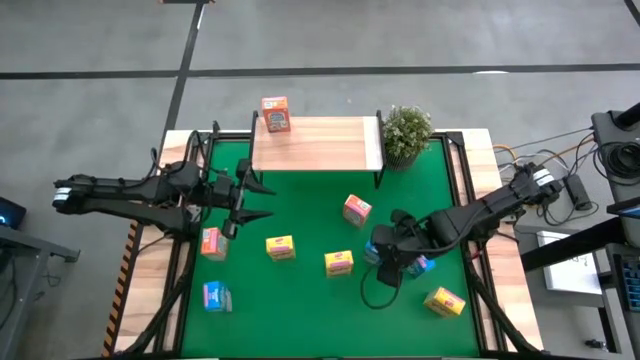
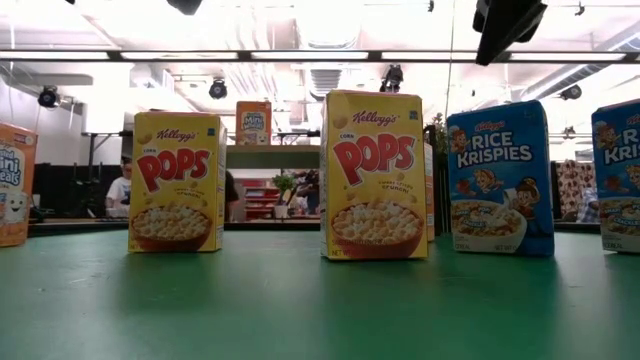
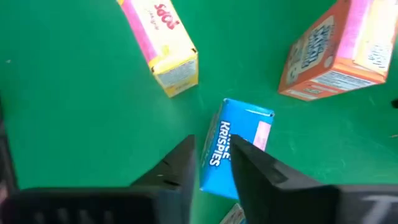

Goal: Stack cereal on shelf
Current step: Put the middle blue cereal box on the shelf

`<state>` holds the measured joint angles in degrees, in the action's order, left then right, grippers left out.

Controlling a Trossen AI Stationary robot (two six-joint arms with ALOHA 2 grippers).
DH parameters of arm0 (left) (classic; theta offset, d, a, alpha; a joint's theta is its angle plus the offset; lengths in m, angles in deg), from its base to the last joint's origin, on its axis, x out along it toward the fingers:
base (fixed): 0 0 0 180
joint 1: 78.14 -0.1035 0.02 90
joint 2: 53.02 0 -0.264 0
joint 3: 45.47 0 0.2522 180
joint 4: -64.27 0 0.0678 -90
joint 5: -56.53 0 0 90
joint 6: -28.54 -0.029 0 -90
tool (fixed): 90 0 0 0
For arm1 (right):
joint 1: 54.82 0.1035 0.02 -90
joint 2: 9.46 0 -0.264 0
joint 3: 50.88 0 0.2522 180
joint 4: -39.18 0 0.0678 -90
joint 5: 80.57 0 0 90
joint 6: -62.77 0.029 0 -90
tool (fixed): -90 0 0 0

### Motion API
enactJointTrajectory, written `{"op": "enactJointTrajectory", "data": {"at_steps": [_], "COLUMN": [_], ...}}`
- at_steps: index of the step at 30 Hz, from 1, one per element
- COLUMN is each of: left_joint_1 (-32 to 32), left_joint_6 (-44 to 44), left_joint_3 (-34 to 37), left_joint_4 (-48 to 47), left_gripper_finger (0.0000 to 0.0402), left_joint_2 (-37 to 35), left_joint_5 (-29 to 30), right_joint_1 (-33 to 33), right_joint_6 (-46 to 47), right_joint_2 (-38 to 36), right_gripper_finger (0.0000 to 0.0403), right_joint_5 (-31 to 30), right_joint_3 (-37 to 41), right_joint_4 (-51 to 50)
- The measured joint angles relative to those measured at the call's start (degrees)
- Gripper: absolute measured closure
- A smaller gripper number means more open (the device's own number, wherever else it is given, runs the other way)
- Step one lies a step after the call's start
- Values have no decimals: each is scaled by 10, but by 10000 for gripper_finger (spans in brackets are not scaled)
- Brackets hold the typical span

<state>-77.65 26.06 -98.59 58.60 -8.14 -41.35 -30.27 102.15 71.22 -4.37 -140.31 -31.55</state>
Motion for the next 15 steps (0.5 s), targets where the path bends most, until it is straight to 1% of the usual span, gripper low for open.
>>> {"op": "enactJointTrajectory", "data": {"at_steps": [5,9,12,15], "left_joint_1": [0,0,0,0], "left_joint_6": [-1,-10,-15,-16], "left_joint_3": [0,0,0,0], "left_joint_4": [0,0,0,0], "left_gripper_finger": [193,193,193,193], "left_joint_2": [1,2,2,2], "left_joint_5": [0,0,0,0], "right_joint_1": [17,31,36,37], "right_joint_6": [9,18,36,51], "right_joint_2": [10,10,11,11], "right_gripper_finger": [216,161,131,111], "right_joint_5": [-19,-52,-72,-92], "right_joint_3": [13,24,38,59], "right_joint_4": [1,4,6,8]}}
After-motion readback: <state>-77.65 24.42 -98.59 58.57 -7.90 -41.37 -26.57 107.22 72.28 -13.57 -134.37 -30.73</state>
